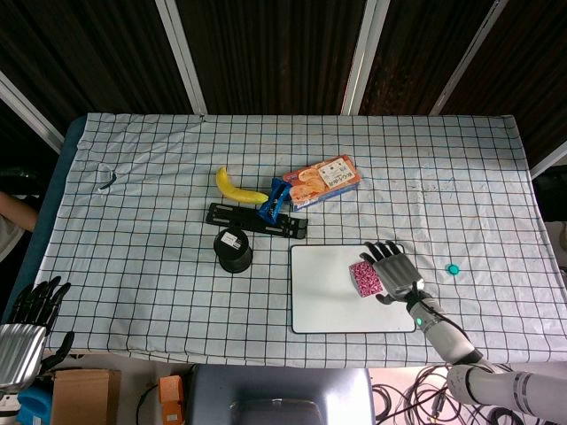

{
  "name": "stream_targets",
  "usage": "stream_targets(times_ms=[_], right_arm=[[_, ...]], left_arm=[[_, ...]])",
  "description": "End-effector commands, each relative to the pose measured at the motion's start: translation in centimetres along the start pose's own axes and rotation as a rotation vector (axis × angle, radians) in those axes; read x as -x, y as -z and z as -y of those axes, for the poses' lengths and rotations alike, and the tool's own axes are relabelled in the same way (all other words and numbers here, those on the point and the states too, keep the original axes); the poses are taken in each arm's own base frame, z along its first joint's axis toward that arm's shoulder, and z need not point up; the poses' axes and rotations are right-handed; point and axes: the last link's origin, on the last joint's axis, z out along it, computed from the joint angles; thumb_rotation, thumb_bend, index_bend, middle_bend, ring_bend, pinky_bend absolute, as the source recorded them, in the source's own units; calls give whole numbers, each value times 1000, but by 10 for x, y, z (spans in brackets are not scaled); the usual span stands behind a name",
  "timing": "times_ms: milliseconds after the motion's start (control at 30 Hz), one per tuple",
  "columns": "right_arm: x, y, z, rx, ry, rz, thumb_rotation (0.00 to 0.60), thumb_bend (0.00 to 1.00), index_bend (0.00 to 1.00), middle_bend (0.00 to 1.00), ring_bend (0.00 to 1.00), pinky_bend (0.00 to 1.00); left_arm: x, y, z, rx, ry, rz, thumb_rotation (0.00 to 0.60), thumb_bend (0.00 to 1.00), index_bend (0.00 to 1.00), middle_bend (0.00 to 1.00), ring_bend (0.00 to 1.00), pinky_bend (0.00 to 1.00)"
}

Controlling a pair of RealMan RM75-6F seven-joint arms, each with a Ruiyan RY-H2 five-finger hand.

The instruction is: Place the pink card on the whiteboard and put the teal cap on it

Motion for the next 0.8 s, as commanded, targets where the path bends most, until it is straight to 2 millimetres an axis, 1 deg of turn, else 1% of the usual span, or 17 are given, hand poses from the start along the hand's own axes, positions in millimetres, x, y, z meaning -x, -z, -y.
stream_targets(times_ms=[33,67,133,167,233,267,333,367,467,500,533,600,700,800], right_arm=[[1,5,-3,0,-5,6,600,173,45,0,0,0],[1,8,-6,3,-5,3,600,173,35,0,0,0],[1,17,-17,23,-6,-17,600,173,44,0,0,0],[2,20,-22,28,-9,-27,600,173,60,0,0,0],[3,25,-36,54,-14,-47,600,172,107,0,0,0],[5,28,-49,79,-24,-55,600,172,143,0,0,0],[10,29,-71,128,-43,-43,600,172,187,0,0,0],[11,29,-79,145,-51,-37,600,173,200,0,0,0],[13,29,-89,169,-61,-30,600,172,221,0,0,0],[14,30,-97,192,-65,-28,600,173,235,0,0,0],[17,32,-110,227,-65,-19,600,173,255,0,0,0],[24,34,-130,272,-74,-1,600,173,292,0,0,0],[35,35,-153,321,-97,28,600,173,318,0,0,0],[43,33,-164,345,-103,43,600,172,343,0,0,0]], left_arm=[[0,0,0,-1,0,-2,600,392,0,0,0,0],[0,0,0,-1,0,-1,600,392,0,0,0,0],[0,0,0,-2,0,-1,600,391,0,0,0,0],[0,0,0,-2,0,-1,600,391,0,0,0,0],[0,0,0,-1,0,-2,600,391,0,0,0,0],[0,0,0,0,1,0,600,391,0,0,0,0],[0,0,0,-2,2,4,600,392,0,0,0,0],[0,-1,1,-2,2,5,600,392,0,0,0,0],[1,-1,1,-2,2,8,600,393,0,0,0,0],[1,-1,0,-1,2,9,600,392,0,0,0,0],[1,-1,0,1,2,10,600,393,0,0,0,0],[1,-2,-1,4,5,10,600,392,0,0,0,0],[3,-6,0,-2,6,21,600,393,0,0,0,0],[5,-9,-1,2,5,33,600,393,0,0,0,0]])
